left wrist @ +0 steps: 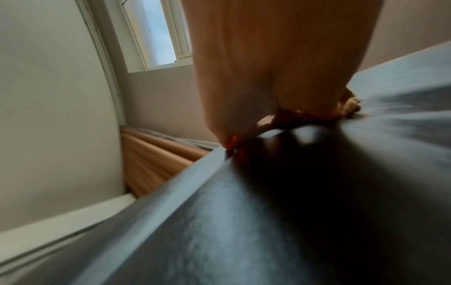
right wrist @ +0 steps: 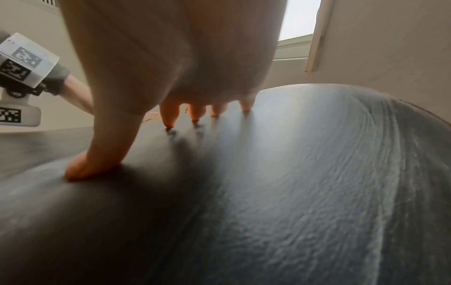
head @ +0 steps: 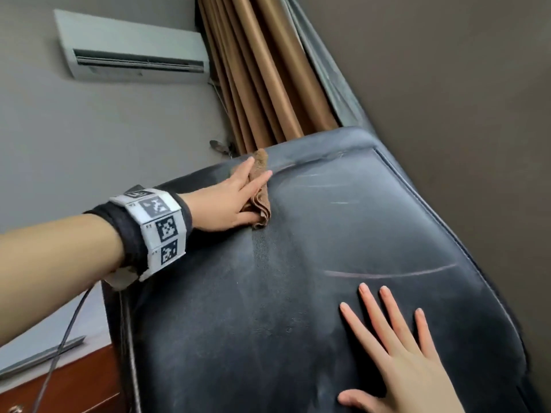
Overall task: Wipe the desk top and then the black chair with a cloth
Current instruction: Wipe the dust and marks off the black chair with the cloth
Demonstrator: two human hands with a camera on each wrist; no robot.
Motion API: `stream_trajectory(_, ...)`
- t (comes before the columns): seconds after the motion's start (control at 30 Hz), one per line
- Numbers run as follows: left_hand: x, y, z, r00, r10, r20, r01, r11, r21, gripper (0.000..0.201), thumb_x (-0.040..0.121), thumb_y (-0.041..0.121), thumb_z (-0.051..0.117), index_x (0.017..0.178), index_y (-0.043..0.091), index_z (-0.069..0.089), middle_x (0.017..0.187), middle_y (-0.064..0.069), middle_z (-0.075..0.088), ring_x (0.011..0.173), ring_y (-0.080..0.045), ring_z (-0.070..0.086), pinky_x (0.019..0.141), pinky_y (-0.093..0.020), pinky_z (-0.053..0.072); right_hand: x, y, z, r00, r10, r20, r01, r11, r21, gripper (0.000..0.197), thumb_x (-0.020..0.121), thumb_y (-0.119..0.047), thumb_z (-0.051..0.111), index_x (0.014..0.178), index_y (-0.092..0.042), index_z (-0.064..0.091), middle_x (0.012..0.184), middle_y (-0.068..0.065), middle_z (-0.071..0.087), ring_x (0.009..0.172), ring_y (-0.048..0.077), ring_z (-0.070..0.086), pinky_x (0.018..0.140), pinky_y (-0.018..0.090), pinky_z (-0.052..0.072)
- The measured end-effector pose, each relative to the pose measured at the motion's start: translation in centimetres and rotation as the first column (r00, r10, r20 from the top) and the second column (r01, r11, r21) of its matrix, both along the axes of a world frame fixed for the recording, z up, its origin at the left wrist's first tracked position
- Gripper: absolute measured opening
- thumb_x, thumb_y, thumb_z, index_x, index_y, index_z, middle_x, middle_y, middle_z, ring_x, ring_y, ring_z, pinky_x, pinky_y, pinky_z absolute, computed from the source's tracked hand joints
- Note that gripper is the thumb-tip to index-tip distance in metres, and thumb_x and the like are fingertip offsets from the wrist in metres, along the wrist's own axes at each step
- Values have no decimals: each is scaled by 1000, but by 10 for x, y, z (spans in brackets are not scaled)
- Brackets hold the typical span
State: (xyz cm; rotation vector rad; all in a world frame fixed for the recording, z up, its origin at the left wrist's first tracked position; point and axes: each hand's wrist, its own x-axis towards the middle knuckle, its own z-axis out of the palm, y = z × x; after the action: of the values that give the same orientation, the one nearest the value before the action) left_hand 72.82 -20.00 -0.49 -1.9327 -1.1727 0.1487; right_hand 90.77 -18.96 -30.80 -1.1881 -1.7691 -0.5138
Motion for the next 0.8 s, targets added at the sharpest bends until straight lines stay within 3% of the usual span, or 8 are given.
stream_trajectory(0.13,-4,-6,-40,920,-41,-389,40,999,-12,78,97,47,35,134,34,-32,143,-6,-43,136,-20,-35,116,-33,-14,-3,0,0,1000,-15,-5,15,1000,-1,110,55,-86,33,147,-28,20,152,4,23,137,29,20,108,46,5)
stream_trajectory(0.23,17,2,-24,961,-13,-278,18,1000,17,82,96,45,43,140,33,-25,150,-6,-33,142,-18,-24,119,-33,-6,-2,-2,0,1000,-10,0,10,1000,-21,114,50,-81,36,149,-28,14,152,4,21,137,28,20,107,45,5)
stream_trajectory(0.33,52,14,-13,998,-50,-47,52,998,43,83,93,43,49,149,27,-9,155,-12,-24,144,-23,-17,119,-37,1,-2,-4,1,999,0,-35,-1,999,-37,106,63,-89,25,147,-25,22,151,1,24,137,24,20,110,41,4)
stream_trajectory(0.4,66,17,-26,982,-90,-167,98,994,42,82,94,41,48,149,25,-11,154,-15,-25,143,-26,-21,119,-42,0,-3,-4,2,996,17,-92,-23,998,-61,106,66,-91,21,144,-19,25,150,-4,26,138,21,20,109,37,7)
stream_trajectory(0.53,66,20,-58,804,-195,-561,192,979,-66,78,96,44,42,148,27,-13,155,-8,-23,144,-20,-19,117,-35,-6,-1,-1,0,992,-9,-127,5,999,-34,97,72,-84,24,141,-15,27,152,1,25,140,22,22,111,36,7)
stream_trajectory(0.6,77,23,-42,872,-139,-469,171,985,26,81,95,44,44,148,27,-14,156,-4,-23,144,-16,-17,117,-34,-4,4,1,-2,993,-45,-112,44,999,-14,103,66,-91,15,141,-21,27,150,11,25,145,25,7,113,38,2)
stream_trajectory(0.7,100,31,-7,990,-98,-99,107,990,87,85,94,42,50,149,23,-12,156,-11,-19,146,-22,-9,117,-37,0,12,0,-4,988,-87,-128,86,996,-13,116,44,-90,34,144,-33,25,149,13,32,141,33,13,106,53,10)
stream_trajectory(0.8,103,32,-22,967,-133,-216,147,988,50,84,94,41,49,149,20,-11,155,-18,-21,145,-27,-14,118,-38,-2,13,-2,-4,989,-100,-111,100,995,-6,119,41,-86,38,147,-35,19,148,11,33,136,38,23,98,57,17)
